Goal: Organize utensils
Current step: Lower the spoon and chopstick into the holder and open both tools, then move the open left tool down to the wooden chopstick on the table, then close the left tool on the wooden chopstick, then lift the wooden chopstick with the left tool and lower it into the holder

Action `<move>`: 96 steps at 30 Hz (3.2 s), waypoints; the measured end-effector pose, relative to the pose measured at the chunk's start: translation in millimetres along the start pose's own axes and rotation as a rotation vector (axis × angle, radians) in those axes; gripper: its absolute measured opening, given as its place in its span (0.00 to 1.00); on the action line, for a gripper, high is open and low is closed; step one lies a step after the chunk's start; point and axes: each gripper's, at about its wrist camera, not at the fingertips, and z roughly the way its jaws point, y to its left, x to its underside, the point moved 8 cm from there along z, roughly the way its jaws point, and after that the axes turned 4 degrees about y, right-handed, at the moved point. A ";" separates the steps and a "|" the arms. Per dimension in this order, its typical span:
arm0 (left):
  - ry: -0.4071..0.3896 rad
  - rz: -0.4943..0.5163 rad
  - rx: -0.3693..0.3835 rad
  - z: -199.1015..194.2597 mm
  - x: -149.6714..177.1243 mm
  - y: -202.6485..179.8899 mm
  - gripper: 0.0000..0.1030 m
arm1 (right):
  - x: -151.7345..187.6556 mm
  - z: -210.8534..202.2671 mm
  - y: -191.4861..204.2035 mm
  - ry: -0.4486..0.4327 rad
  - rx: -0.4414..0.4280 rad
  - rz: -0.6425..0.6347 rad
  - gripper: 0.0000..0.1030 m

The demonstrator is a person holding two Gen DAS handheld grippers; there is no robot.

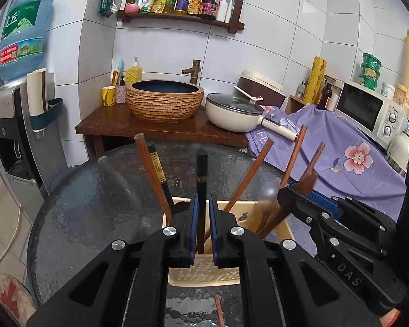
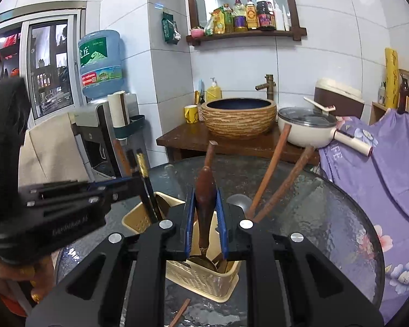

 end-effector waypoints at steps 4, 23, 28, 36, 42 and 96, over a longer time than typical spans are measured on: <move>-0.044 -0.010 0.003 -14.0 5.1 0.5 0.47 | 1.9 -8.8 -9.4 -0.043 0.013 0.032 0.60; 0.210 0.048 -0.065 2.7 171.9 -5.5 0.80 | 106.6 -62.9 -13.7 0.016 0.103 0.032 0.82; 0.270 0.061 -0.031 21.7 187.9 -18.9 0.62 | 158.1 -52.7 -36.6 0.130 0.128 0.107 0.82; 0.337 0.091 -0.027 51.3 198.4 -40.9 0.42 | 202.8 -51.5 -65.9 0.214 0.182 0.160 0.82; 0.351 0.099 -0.052 65.1 198.3 -48.1 0.32 | 204.7 -53.6 -75.0 0.221 0.194 0.167 0.82; -0.003 0.045 0.074 -81.9 92.1 -33.8 0.06 | 184.5 -76.4 -36.3 0.188 0.140 0.140 0.82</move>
